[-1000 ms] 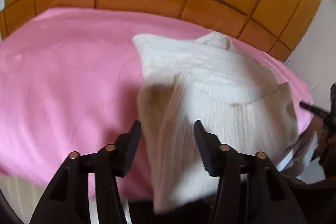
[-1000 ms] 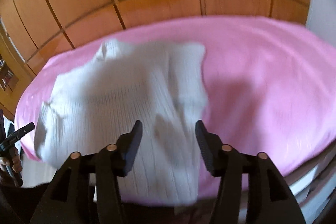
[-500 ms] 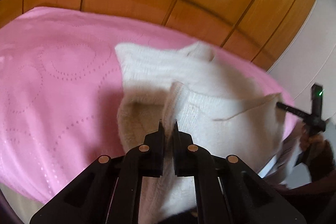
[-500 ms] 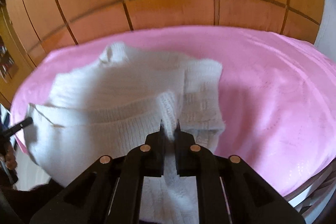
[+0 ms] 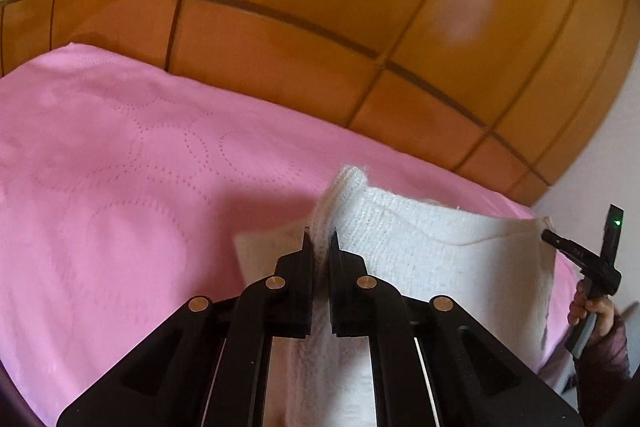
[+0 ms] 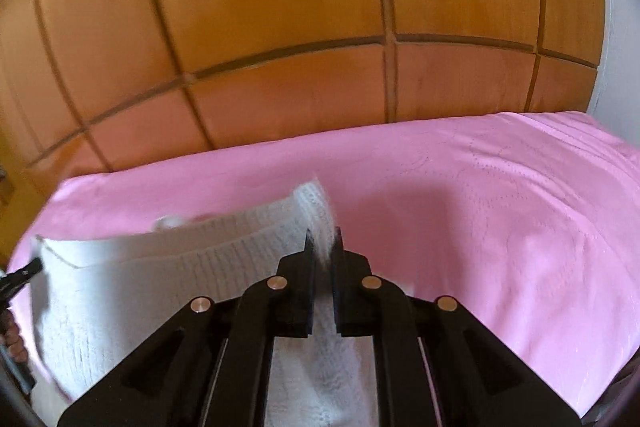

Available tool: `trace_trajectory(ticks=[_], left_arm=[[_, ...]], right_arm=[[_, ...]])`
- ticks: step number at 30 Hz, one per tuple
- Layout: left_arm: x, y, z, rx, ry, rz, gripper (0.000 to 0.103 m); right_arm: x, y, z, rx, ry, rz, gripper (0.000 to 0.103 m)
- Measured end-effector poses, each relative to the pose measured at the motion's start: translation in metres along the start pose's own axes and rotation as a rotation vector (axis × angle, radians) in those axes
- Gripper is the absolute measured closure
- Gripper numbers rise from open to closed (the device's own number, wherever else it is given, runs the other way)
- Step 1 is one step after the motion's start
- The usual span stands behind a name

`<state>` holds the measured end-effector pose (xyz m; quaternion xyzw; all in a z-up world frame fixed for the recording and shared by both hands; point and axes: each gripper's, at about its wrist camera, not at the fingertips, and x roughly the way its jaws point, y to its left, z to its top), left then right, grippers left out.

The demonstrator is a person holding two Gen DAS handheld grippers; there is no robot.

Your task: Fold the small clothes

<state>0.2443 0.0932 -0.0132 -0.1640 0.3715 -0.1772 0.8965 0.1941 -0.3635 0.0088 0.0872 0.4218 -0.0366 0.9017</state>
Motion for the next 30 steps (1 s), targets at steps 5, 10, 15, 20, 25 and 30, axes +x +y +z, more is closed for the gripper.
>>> trace_trajectory(ticks=[5,10,15,20,25,30], left_arm=[[0.061,0.009,0.001,-0.007,0.095,0.133,0.098],[0.053,0.006,0.0,0.016,0.09,0.182,0.087],[0.006,-0.013,0.005,0.063,-0.023,0.052,0.072],[0.027,-0.05,-0.012,0.165,0.083,-0.06,0.048],[0.073,-0.053,-0.036,0.118,0.203,-0.018,0.049],[0.067,-0.05,-0.04,0.098,0.135,0.012,0.099]], right_arm=[[0.07,-0.005,-0.022,0.017,0.134,-0.096,0.097],[0.064,-0.019,-0.028,0.078,0.12,-0.125,0.064],[0.012,0.005,-0.024,0.028,-0.003,-0.061,0.054],[0.003,0.063,-0.046,-0.095,0.072,0.163,0.054],[0.035,0.095,-0.076,-0.159,0.187,0.192,0.067],[0.019,0.092,-0.075,-0.135,0.163,0.209,0.098]])
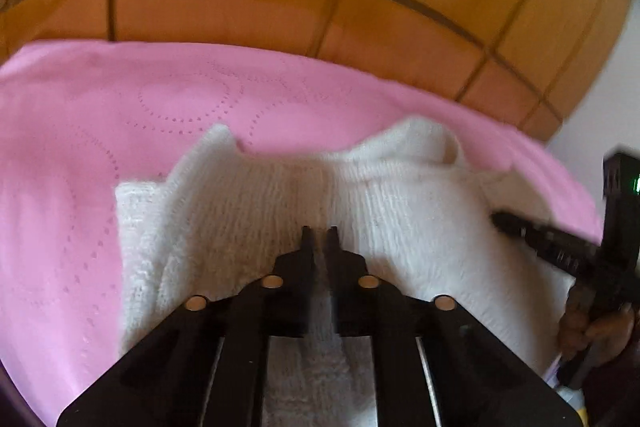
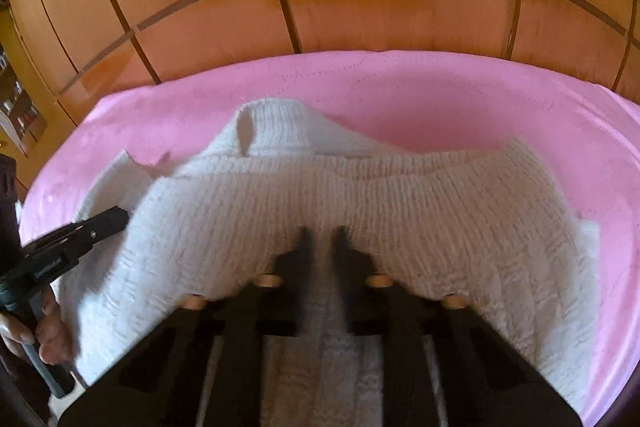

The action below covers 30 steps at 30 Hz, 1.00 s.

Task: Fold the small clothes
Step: 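Smooth the folded sweater flat with both open grippers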

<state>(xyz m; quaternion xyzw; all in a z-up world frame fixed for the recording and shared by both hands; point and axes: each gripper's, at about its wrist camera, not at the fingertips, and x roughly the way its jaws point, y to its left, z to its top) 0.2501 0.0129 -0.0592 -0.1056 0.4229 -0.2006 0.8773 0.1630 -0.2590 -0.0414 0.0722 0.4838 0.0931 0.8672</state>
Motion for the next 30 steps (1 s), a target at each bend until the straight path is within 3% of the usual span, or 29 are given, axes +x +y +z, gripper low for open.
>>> trace_trajectory(ticks=[3,7,9,11,13,14,19,20,22,23,24,26,30], left_arm=[[-0.007,0.001,0.011,-0.051,-0.061,-0.001,0.1],[-0.014,-0.012,0.028,-0.022,-0.143,0.039,0.1],[-0.01,-0.015,0.034,-0.012,-0.149,0.062,0.1],[0.009,-0.017,0.036,0.021,-0.119,0.13,0.1],[0.041,-0.01,0.029,0.024,-0.026,0.187,0.1],[0.054,-0.005,0.024,0.023,0.006,0.212,0.1],[0.05,-0.003,0.025,0.007,0.01,0.2,0.098],[0.047,-0.004,0.025,0.006,0.009,0.206,0.094],[0.028,-0.012,0.022,0.007,-0.01,0.221,0.08],[0.018,-0.017,0.019,0.009,-0.03,0.214,0.061],[0.007,-0.022,0.014,0.014,-0.058,0.198,0.04],[-0.021,-0.033,-0.001,0.037,-0.14,0.17,0.037],[-0.043,-0.05,-0.032,0.067,-0.14,0.16,0.037]], right_arm=[[-0.004,0.008,0.014,-0.019,-0.053,-0.016,0.098],[-0.017,0.008,0.029,0.001,-0.137,-0.023,0.098],[-0.004,0.006,0.034,0.012,-0.121,-0.044,0.098],[0.02,0.002,0.032,0.016,-0.067,-0.07,0.098],[0.051,-0.003,0.024,0.034,0.007,-0.098,0.097],[0.055,-0.005,0.02,0.04,-0.024,-0.099,0.097],[0.05,-0.004,0.019,0.026,-0.032,-0.115,0.094],[0.046,-0.004,0.02,0.026,-0.033,-0.118,0.089],[0.034,-0.004,0.02,0.035,-0.054,-0.11,0.06],[0.026,-0.002,0.02,0.04,-0.075,-0.109,0.033],[0.014,0.002,0.018,0.039,-0.11,-0.113,0.029],[-0.001,0.008,0.011,0.02,-0.133,-0.096,0.029],[-0.031,0.025,-0.017,-0.006,-0.157,-0.049,0.025]])
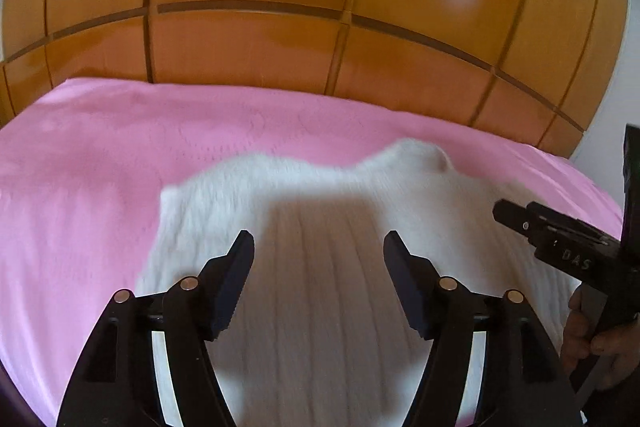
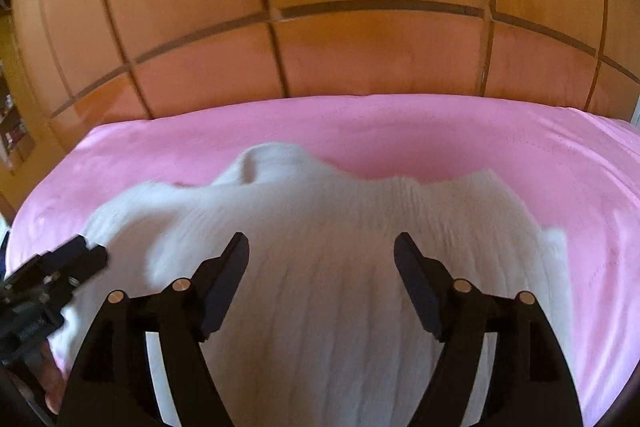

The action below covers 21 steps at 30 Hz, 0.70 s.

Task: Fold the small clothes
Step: 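Smooth the folded sweater flat with both open grippers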

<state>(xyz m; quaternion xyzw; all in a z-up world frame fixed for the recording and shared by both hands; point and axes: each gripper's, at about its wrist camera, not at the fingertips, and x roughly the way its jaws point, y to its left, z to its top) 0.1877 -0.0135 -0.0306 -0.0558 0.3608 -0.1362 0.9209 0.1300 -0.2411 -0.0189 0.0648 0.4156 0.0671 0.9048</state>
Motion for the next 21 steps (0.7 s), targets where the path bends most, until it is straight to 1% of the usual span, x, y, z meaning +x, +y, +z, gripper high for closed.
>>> trace_trajectory(ticks=[2,3,5,6,7,8,9,10,11,12,13,15,19,20,21], left_arm=[[-0.01,-0.005,-0.016,0.002,0.004,-0.003,0.037],[-0.014,-0.008,-0.022,0.001,0.003,0.009,0.037],[-0.02,-0.011,-0.036,-0.003,0.021,0.003,0.037],[-0.021,-0.013,-0.044,0.005,0.034,0.007,0.035],[-0.019,-0.015,-0.049,0.021,0.043,0.032,0.035],[-0.015,-0.015,-0.056,0.044,0.061,0.06,0.035],[-0.01,-0.014,-0.061,0.056,0.088,0.076,0.035],[-0.007,-0.012,-0.063,0.043,0.101,0.08,0.035],[-0.009,-0.012,-0.063,0.036,0.097,0.081,0.035],[-0.012,-0.014,-0.062,0.043,0.093,0.093,0.035],[-0.015,-0.016,-0.061,0.052,0.086,0.105,0.035],[-0.021,-0.017,-0.06,0.053,0.076,0.11,0.035],[-0.034,-0.015,-0.059,0.024,0.065,0.117,0.034],[-0.034,-0.013,-0.056,0.02,0.061,0.124,0.03],[-0.037,-0.011,-0.055,0.014,0.055,0.129,0.029]], right_arm=[[-0.015,0.008,-0.015,-0.011,-0.002,0.019,0.024],[-0.024,0.014,-0.027,-0.034,0.001,0.036,0.023],[-0.033,0.022,-0.044,-0.071,0.007,0.034,0.02],[-0.036,0.026,-0.056,-0.103,0.015,0.028,0.018],[-0.036,0.029,-0.067,-0.134,0.03,0.02,0.016],[-0.031,0.029,-0.073,-0.154,0.045,0.012,0.012],[-0.024,0.027,-0.085,-0.172,0.083,-0.013,0.009],[-0.016,0.024,-0.095,-0.169,0.113,-0.032,0.009],[-0.014,0.021,-0.101,-0.156,0.097,-0.02,0.008],[-0.016,0.019,-0.104,-0.143,0.063,-0.011,0.008],[-0.015,0.021,-0.104,-0.142,0.065,-0.018,0.008],[-0.015,0.024,-0.1,-0.133,0.072,-0.024,0.004],[-0.016,0.02,-0.095,-0.102,0.077,-0.01,0.004],[-0.018,0.02,-0.095,-0.102,0.079,-0.014,0.004],[-0.02,0.02,-0.093,-0.101,0.081,-0.019,0.004]])
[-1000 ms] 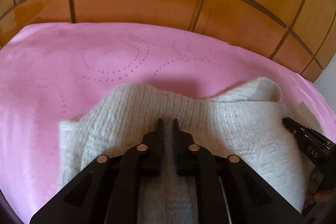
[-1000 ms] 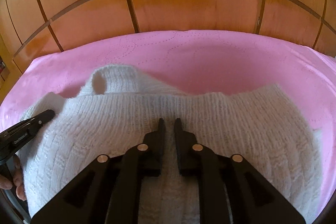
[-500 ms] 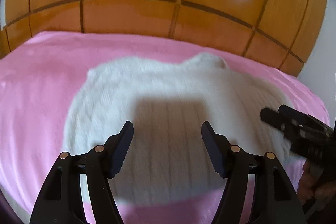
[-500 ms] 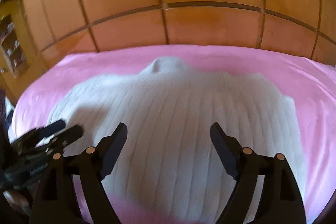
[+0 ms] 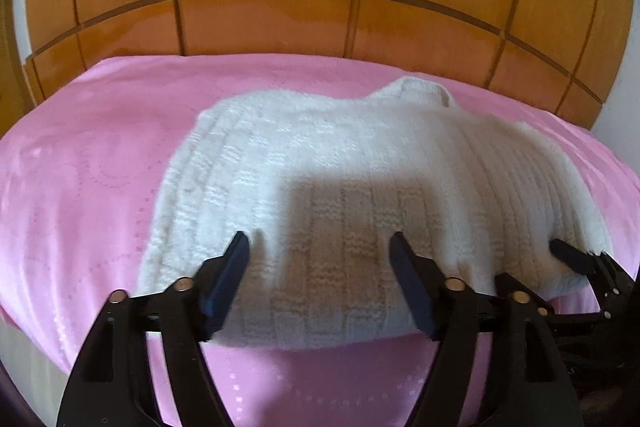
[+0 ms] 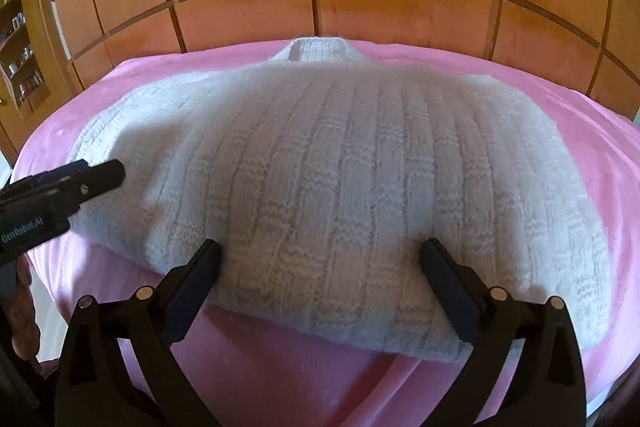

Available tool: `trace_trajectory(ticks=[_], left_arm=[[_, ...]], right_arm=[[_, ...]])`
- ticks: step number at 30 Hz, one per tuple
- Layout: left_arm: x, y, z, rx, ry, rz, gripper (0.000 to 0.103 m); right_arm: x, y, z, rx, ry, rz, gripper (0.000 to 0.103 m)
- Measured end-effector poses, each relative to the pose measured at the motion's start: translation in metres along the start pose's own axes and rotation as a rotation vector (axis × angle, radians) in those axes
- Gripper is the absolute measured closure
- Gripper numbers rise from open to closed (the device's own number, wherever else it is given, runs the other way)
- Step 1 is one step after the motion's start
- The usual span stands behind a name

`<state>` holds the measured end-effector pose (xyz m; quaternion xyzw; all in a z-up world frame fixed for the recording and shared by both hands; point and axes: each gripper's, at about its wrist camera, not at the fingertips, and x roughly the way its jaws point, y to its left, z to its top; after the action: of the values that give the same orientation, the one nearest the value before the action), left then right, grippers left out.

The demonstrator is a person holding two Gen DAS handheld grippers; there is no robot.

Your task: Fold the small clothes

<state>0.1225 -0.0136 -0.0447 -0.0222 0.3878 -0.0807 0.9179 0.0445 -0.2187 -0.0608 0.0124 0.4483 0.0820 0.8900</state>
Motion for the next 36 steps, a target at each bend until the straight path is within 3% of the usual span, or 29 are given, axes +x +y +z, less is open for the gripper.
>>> trace_trajectory(ticks=[5,11,15,17,20,21,25,28,36], left_arm=[[-0.007,0.009,0.002,-0.021,-0.004,0.012,0.029],[-0.007,0.025,0.001,-0.057,0.01,0.041,0.029],[-0.007,0.043,-0.001,-0.092,0.019,0.078,0.029],[-0.009,0.059,-0.003,-0.128,0.025,0.096,0.029],[-0.009,0.087,-0.01,-0.194,0.041,0.107,0.03],[-0.007,0.099,-0.013,-0.223,0.066,0.105,0.036],[-0.002,0.121,-0.023,-0.298,0.112,0.058,0.041],[-0.006,0.121,-0.024,-0.304,0.107,0.03,0.049],[-0.012,0.111,-0.014,-0.281,0.082,0.024,0.049]], right_arm=[[-0.016,-0.006,0.009,0.018,-0.024,-0.015,0.003],[-0.028,-0.045,0.027,0.129,-0.077,-0.092,0.003],[-0.006,-0.087,0.017,0.289,0.036,-0.121,0.002],[0.0,-0.097,0.011,0.322,0.03,-0.087,0.002],[-0.001,-0.096,0.011,0.314,0.011,-0.088,0.002],[-0.001,-0.096,0.011,0.317,0.009,-0.085,0.002],[-0.004,-0.098,0.007,0.316,-0.004,-0.078,0.002],[-0.005,-0.094,0.003,0.305,-0.009,-0.091,0.002],[-0.008,-0.087,-0.005,0.296,-0.021,-0.104,0.002]])
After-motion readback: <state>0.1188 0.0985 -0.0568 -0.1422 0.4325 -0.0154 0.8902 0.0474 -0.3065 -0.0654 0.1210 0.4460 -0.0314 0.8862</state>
